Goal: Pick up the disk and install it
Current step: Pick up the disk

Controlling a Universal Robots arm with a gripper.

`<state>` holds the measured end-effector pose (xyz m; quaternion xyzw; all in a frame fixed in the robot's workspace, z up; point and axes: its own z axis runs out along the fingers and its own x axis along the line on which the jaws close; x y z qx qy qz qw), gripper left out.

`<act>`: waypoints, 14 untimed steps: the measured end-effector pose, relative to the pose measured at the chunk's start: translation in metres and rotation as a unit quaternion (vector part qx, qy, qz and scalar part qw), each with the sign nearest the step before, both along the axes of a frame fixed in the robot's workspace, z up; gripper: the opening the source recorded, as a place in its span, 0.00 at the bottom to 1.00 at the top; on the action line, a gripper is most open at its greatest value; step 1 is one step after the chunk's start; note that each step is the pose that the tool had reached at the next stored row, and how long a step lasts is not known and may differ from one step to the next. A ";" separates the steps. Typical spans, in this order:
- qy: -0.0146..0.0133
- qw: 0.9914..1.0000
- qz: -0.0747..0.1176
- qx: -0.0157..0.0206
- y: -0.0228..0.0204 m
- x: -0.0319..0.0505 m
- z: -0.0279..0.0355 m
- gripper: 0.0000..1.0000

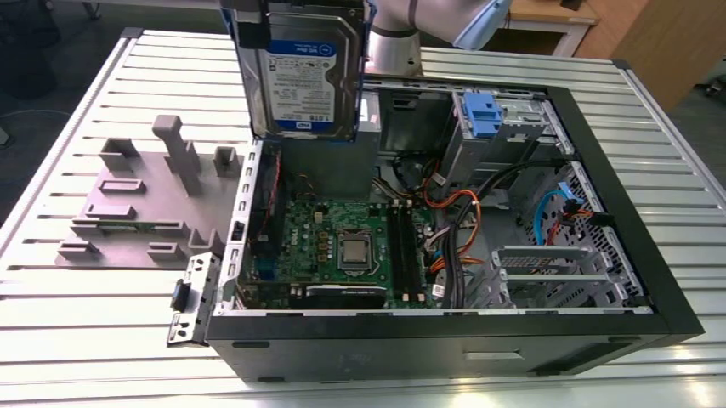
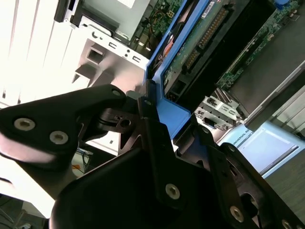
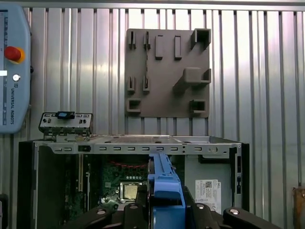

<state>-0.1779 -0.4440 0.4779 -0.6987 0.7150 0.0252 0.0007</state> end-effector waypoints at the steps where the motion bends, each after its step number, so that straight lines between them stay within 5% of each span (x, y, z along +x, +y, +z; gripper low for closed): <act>1: 0.000 1.000 -0.001 0.000 -0.0018 0.0000 -0.0003 0.36; 6: 0.000 1.000 -0.002 0.000 -0.0051 0.0062 -0.0014 0.36; 14: 0.000 1.000 -0.002 0.000 -0.0052 0.0365 -0.0021 0.36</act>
